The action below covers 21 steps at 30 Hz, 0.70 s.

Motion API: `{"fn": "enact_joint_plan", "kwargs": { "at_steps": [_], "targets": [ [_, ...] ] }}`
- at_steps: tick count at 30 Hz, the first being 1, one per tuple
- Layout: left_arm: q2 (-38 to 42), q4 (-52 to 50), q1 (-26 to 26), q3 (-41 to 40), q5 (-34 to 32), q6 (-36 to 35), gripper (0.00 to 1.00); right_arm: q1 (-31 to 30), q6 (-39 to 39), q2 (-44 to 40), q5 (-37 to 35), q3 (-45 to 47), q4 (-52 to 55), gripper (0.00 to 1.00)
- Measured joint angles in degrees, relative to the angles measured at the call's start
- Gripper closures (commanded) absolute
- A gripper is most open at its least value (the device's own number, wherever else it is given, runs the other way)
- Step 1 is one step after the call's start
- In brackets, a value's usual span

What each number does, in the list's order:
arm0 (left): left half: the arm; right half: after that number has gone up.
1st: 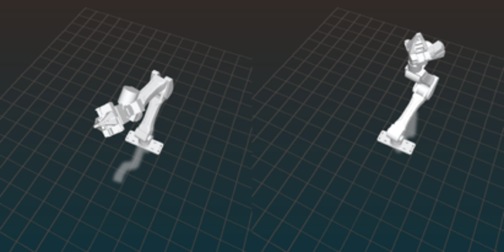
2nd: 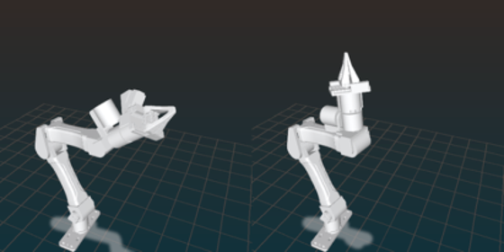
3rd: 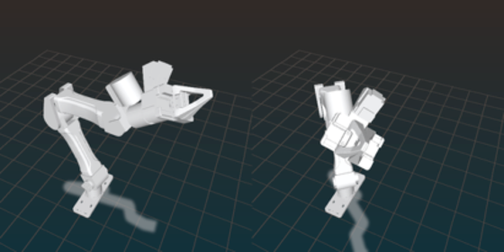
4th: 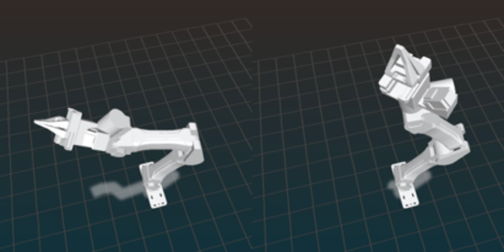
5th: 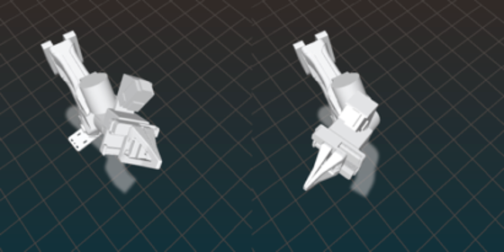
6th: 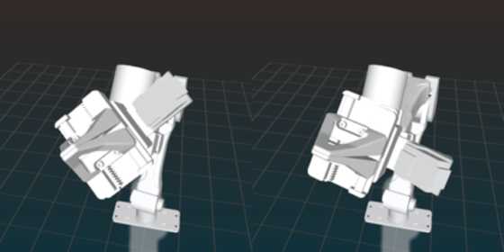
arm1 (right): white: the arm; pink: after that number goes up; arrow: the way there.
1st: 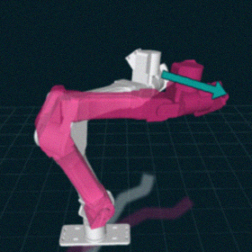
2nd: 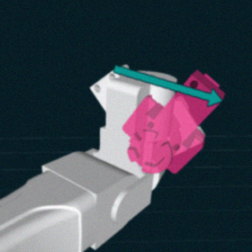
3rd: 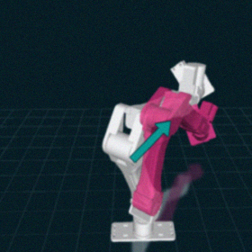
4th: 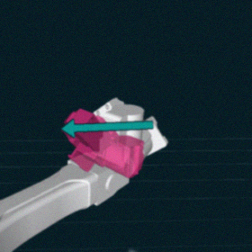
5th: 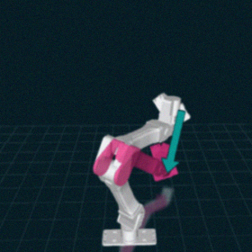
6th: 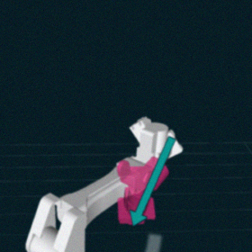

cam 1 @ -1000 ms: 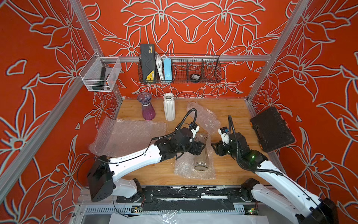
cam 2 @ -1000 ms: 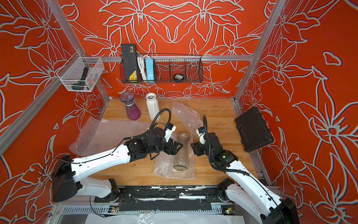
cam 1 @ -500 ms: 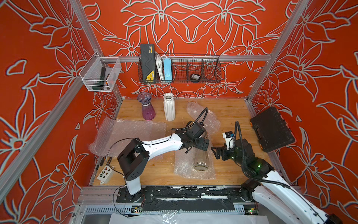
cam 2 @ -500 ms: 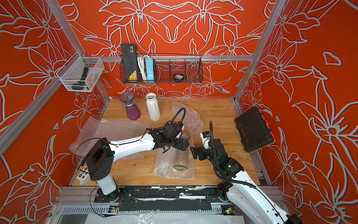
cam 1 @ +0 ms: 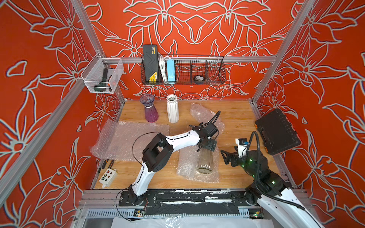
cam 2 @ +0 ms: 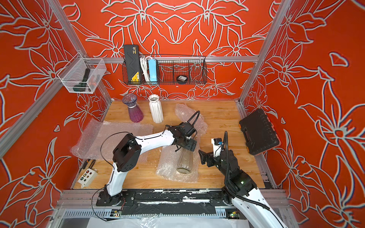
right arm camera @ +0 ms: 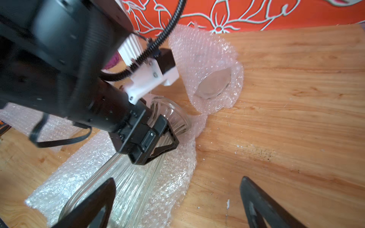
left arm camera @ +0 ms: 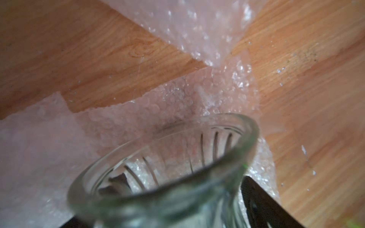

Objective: Unwrap the vase from the bubble wrap
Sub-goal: Pick up the vase from the bubble wrap.

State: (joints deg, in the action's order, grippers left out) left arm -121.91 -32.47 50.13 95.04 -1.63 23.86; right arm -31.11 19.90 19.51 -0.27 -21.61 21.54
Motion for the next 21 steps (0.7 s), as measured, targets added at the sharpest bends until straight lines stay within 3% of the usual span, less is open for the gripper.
{"fn": "enact_joint_plan", "kwargs": {
  "at_steps": [6, 16, 21],
  "targets": [
    [-4.02, -3.54, 0.02, 5.84, -0.09, 0.28, 0.25, 0.00, -0.07, -2.64, -1.16, 0.94, 1.62, 0.02],
    [-4.50, -6.56, 0.07, 7.72, -1.16, -0.44, 0.68, 0.00, -0.07, -6.38, -1.25, 1.14, 3.21, 0.02],
    [-4.11, -7.48, 0.24, 7.65, -1.11, -1.14, 0.80, 0.00, -0.07, -6.40, -1.31, 1.14, 3.34, 0.02]
  ]
}}
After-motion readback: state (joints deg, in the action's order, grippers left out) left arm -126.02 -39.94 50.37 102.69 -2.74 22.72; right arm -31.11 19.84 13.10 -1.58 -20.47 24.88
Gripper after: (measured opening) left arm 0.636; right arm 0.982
